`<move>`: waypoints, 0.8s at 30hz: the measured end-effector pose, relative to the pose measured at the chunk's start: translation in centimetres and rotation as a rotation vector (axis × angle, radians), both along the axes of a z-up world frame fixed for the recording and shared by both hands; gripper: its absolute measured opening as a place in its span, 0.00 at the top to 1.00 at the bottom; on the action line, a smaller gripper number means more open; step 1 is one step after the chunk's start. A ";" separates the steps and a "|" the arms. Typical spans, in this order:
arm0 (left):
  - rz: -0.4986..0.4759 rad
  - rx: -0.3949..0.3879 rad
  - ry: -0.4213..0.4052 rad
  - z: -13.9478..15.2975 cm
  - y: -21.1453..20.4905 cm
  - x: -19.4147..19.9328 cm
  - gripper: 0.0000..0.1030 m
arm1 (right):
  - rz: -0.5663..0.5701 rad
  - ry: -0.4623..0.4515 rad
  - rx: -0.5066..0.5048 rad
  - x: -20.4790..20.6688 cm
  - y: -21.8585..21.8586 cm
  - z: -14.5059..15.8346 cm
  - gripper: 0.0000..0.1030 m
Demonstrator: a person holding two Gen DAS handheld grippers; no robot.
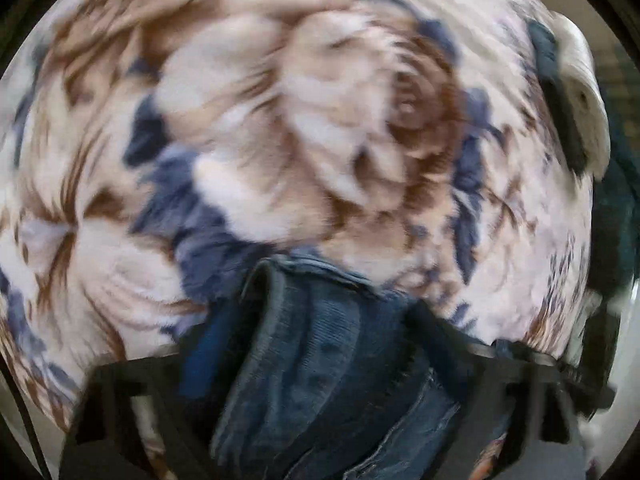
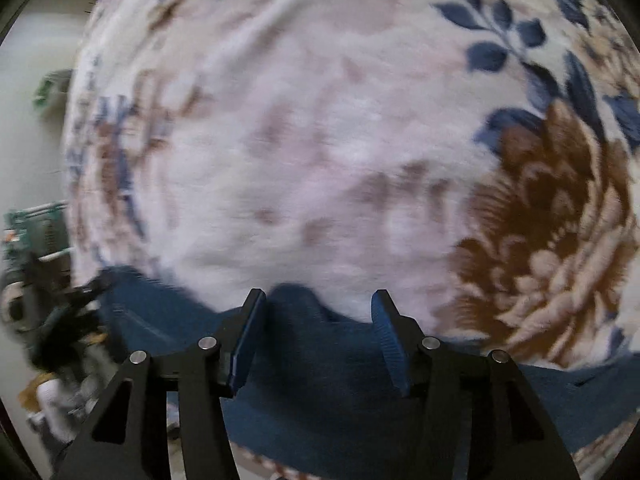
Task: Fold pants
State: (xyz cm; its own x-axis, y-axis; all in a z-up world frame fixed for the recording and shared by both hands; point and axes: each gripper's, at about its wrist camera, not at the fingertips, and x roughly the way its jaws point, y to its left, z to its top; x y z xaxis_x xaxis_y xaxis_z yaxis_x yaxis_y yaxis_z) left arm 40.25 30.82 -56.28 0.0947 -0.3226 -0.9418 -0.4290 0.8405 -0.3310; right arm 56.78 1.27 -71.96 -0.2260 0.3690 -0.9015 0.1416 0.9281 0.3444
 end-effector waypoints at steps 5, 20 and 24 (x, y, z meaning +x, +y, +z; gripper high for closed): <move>-0.187 0.266 -0.077 2.8 -1.9 -1.3 0.78 | -0.045 0.021 -0.007 -0.1 -0.6 -0.5 0.44; -0.008 0.152 -0.022 7.9 -2.8 -2.4 0.09 | -0.011 0.043 0.183 2.3 -4.1 0.1 0.44; -0.027 0.086 0.043 6.9 -7.0 -1.7 0.08 | 0.083 0.085 0.296 1.7 -3.0 -1.5 0.44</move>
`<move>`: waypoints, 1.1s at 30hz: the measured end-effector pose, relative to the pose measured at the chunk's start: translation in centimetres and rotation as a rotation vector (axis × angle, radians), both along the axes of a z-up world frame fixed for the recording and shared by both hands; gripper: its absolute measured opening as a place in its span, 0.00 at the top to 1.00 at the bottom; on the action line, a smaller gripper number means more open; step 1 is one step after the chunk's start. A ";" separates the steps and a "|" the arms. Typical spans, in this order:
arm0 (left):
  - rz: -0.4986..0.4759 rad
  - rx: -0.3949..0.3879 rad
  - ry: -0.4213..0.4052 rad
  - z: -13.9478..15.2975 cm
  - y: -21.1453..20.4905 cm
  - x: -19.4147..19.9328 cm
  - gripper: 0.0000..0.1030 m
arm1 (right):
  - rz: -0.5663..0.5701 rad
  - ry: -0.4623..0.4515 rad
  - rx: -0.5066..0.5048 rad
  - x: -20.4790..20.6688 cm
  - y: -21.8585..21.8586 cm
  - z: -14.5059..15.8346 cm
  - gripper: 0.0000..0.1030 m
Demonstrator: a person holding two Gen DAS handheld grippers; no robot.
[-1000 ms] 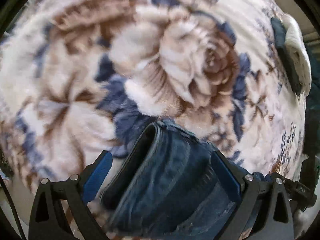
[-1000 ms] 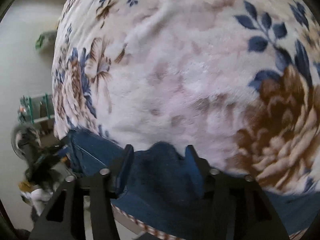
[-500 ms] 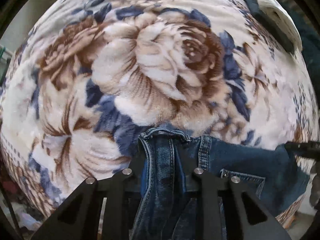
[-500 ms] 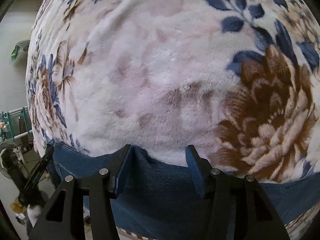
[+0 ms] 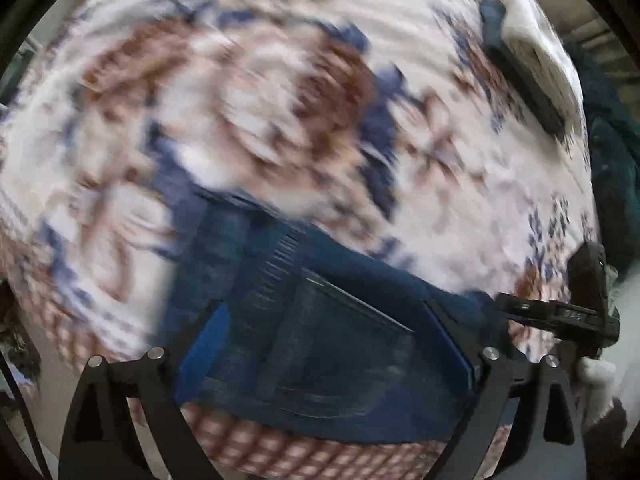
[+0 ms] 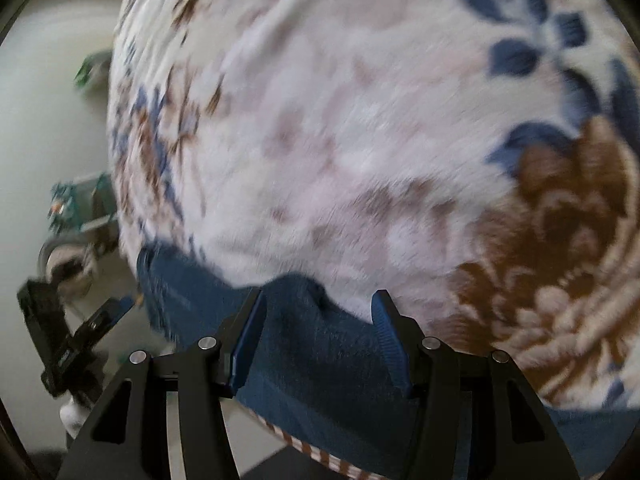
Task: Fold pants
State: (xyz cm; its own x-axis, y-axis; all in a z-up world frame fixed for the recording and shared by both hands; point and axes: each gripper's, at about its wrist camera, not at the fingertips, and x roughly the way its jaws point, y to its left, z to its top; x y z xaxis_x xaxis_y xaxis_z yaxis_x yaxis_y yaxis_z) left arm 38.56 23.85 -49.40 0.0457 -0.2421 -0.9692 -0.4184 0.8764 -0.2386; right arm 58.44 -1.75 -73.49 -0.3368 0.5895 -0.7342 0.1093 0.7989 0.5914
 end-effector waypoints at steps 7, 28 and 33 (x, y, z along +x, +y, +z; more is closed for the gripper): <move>0.054 -0.145 0.192 -3.3 -7.1 1.7 0.08 | 0.131 -0.146 0.083 -1.8 1.6 1.2 0.90; 0.232 -0.081 0.310 -6.0 -8.7 1.0 0.73 | -0.068 -0.048 0.477 -6.6 -0.1 1.7 0.94; 0.228 -0.087 0.292 -5.6 -9.2 0.6 0.73 | -0.072 0.052 0.484 -4.1 0.6 0.0 0.54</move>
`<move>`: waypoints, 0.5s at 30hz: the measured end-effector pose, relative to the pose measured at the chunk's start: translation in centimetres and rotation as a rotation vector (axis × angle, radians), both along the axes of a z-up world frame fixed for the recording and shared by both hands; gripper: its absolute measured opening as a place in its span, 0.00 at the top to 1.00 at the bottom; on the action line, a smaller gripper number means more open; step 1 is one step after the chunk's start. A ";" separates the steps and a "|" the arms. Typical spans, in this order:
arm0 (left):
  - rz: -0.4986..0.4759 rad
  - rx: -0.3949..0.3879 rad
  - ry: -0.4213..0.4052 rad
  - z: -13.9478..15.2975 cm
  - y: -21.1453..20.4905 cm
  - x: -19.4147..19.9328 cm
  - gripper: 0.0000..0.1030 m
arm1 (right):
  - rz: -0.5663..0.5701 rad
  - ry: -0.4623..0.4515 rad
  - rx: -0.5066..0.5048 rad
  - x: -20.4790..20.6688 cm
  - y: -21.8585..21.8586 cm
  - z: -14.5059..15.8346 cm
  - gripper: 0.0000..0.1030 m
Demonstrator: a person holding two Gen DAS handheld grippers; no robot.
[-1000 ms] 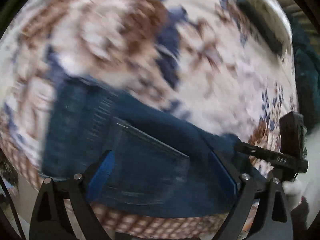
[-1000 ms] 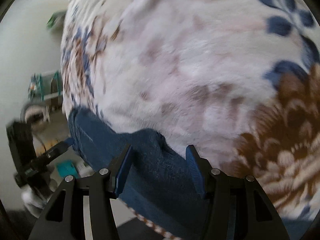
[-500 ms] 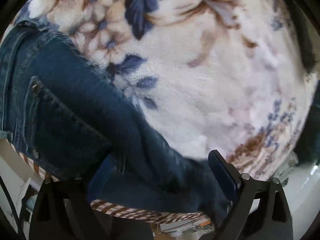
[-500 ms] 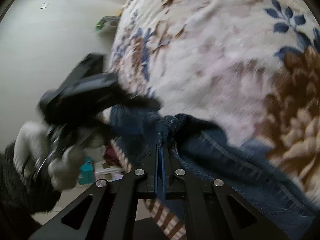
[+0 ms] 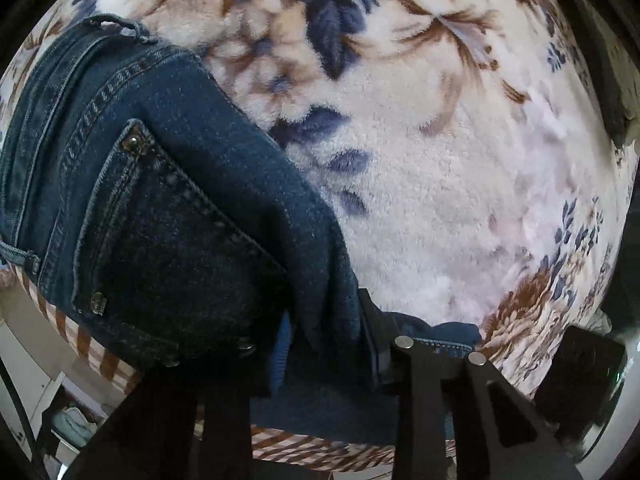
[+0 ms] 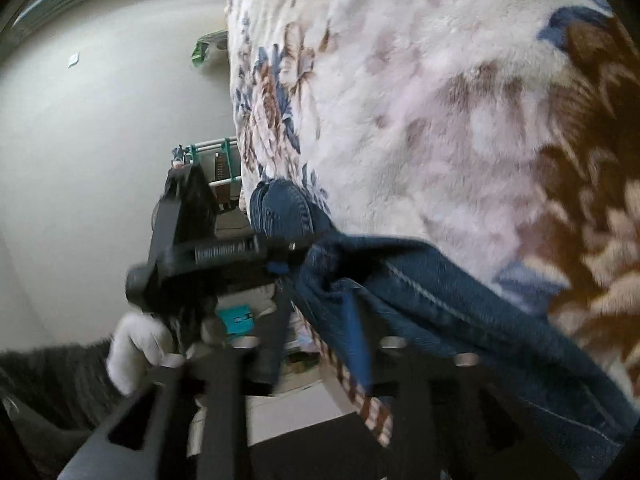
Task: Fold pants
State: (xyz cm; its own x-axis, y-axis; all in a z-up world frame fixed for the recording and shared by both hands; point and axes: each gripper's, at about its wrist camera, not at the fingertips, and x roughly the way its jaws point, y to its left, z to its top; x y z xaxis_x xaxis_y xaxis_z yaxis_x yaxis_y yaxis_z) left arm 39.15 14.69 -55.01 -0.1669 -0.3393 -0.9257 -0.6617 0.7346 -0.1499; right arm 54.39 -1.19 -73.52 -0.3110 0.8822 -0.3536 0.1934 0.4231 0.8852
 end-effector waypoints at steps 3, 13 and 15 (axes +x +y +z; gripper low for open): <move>0.019 -0.016 -0.007 0.0 0.6 -0.2 0.73 | 0.040 0.062 0.017 1.2 1.9 -1.4 0.51; 0.068 -0.076 -0.100 3.0 3.6 -1.9 0.71 | 0.154 0.199 0.054 1.5 7.9 -5.6 0.51; 0.072 -0.067 -0.147 4.4 4.1 -2.4 0.70 | 0.114 0.243 0.049 1.7 7.7 -6.9 0.51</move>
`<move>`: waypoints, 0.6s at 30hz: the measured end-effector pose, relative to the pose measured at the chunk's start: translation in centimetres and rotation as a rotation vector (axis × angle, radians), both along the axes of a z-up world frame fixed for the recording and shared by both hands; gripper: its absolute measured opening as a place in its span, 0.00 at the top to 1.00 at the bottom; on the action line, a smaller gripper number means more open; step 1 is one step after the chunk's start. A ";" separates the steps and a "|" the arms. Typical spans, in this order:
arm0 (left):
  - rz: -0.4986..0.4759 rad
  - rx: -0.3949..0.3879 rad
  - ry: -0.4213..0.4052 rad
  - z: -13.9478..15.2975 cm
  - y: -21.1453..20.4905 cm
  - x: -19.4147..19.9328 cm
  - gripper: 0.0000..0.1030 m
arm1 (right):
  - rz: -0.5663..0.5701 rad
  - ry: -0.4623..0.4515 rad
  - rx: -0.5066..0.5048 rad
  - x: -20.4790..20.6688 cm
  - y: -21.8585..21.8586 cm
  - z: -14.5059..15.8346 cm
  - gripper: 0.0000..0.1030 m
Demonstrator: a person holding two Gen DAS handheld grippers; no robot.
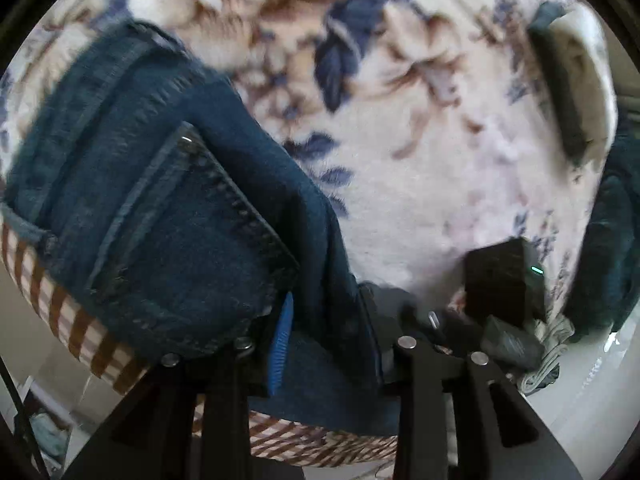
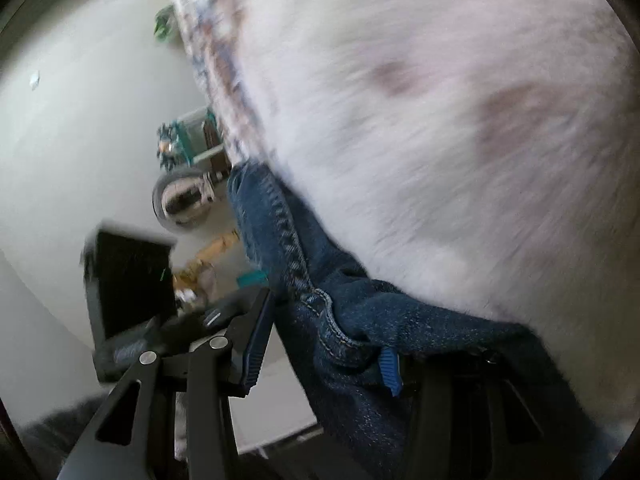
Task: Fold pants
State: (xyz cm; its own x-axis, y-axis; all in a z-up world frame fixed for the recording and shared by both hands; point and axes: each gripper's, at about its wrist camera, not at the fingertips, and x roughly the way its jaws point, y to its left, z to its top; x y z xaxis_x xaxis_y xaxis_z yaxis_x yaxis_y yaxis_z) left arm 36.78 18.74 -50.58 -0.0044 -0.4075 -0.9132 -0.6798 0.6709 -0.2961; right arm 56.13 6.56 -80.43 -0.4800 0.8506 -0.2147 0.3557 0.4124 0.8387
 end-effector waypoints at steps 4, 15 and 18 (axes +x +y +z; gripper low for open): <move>-0.130 0.152 -0.008 0.2 -0.3 -0.2 0.65 | -0.001 -0.007 -0.057 0.2 0.0 -0.3 0.70; -0.137 0.157 0.034 -2.8 -0.2 -1.6 0.65 | -0.018 0.032 -0.040 2.1 -0.8 0.3 0.60; -0.147 0.151 0.035 -3.4 -0.5 -1.2 0.65 | 0.046 0.003 -0.119 1.9 0.6 0.0 0.69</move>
State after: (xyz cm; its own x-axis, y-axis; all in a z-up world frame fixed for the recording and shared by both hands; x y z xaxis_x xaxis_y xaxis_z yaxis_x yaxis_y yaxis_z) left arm 35.57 18.26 -53.97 -0.0867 -0.2588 -0.9620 -0.5799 0.7983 -0.1625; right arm 58.07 7.20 -80.41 -0.5189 0.7964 -0.3108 0.3368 0.5246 0.7819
